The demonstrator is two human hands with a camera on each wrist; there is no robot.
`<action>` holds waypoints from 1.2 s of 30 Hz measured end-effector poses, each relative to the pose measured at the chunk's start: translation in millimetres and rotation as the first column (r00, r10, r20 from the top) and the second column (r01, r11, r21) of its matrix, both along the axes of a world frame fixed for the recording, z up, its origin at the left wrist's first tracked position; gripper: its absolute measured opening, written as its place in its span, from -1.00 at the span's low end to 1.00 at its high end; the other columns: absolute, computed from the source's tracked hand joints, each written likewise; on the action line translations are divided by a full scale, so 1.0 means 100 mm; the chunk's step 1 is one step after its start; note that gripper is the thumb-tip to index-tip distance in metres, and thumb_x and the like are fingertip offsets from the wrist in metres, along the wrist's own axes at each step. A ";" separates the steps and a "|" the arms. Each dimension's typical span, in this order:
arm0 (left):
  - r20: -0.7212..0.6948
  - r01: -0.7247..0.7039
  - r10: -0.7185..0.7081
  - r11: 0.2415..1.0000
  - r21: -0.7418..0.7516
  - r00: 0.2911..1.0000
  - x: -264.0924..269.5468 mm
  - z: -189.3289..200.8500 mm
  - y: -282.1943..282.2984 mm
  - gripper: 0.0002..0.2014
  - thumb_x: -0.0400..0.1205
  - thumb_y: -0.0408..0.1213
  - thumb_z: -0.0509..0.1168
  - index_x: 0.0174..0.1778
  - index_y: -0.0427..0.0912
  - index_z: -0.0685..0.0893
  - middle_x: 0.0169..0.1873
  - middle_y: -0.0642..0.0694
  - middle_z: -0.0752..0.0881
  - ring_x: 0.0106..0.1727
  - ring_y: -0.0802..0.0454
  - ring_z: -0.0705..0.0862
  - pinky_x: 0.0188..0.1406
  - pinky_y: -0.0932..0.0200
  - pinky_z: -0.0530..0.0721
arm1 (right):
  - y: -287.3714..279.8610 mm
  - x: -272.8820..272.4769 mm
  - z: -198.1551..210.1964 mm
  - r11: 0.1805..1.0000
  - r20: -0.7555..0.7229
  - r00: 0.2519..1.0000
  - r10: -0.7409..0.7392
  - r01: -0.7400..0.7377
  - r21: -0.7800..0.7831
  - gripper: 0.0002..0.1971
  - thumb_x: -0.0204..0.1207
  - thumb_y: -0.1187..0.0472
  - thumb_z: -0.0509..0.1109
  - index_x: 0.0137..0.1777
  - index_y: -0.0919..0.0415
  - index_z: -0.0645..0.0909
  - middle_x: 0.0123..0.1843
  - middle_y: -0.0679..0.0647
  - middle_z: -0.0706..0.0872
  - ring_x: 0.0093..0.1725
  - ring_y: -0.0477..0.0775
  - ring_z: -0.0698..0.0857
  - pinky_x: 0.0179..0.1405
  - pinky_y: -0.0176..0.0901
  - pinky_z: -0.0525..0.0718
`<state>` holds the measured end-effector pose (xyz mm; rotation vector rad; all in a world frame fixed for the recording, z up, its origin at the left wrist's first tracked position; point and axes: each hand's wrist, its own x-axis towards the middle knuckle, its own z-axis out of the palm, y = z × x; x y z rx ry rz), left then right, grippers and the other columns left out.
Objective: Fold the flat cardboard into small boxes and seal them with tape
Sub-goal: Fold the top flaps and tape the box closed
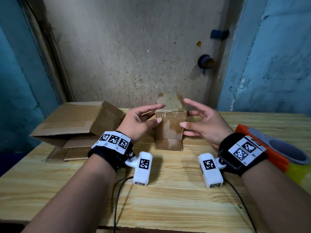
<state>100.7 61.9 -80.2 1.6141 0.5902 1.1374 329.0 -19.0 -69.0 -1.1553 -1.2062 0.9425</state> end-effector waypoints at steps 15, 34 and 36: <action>0.086 -0.169 0.168 0.986 0.008 0.982 0.19 -0.03 0.01 -0.71 0.28 -0.22 0.70 -0.10 -0.04 0.87 0.20 -0.11 0.81 0.19 -0.12 0.81 -0.30 0.08 0.78 | 0.01 -0.15 0.04 0.987 0.087 0.987 -0.135 0.126 0.100 -0.57 0.20 0.06 0.76 0.12 -0.06 0.87 0.12 0.00 0.91 0.07 0.00 0.90 -0.14 -0.13 0.88; 0.044 -0.075 0.074 0.997 0.025 0.996 0.09 -0.09 0.06 -0.66 0.60 -0.12 0.40 0.28 -0.12 0.80 0.22 0.09 0.73 -0.08 0.18 0.72 -0.27 0.00 0.77 | 0.07 -0.04 -0.07 0.989 0.037 0.994 -0.100 0.095 0.115 -0.72 0.52 0.14 0.64 0.18 -0.20 0.86 0.28 -0.11 0.85 0.00 -0.18 0.84 -0.17 -0.29 0.78; -0.001 -0.064 0.064 0.998 0.005 0.998 0.08 -0.09 0.07 -0.68 0.62 0.00 0.34 0.25 0.07 0.81 0.35 0.14 0.69 0.33 0.24 0.66 -0.02 -0.30 0.79 | 0.05 -0.02 -0.08 0.994 0.007 0.998 -0.065 0.064 0.092 -0.72 0.53 0.04 0.55 0.23 -0.23 0.82 0.24 -0.16 0.86 0.12 -0.21 0.84 0.17 -0.23 0.79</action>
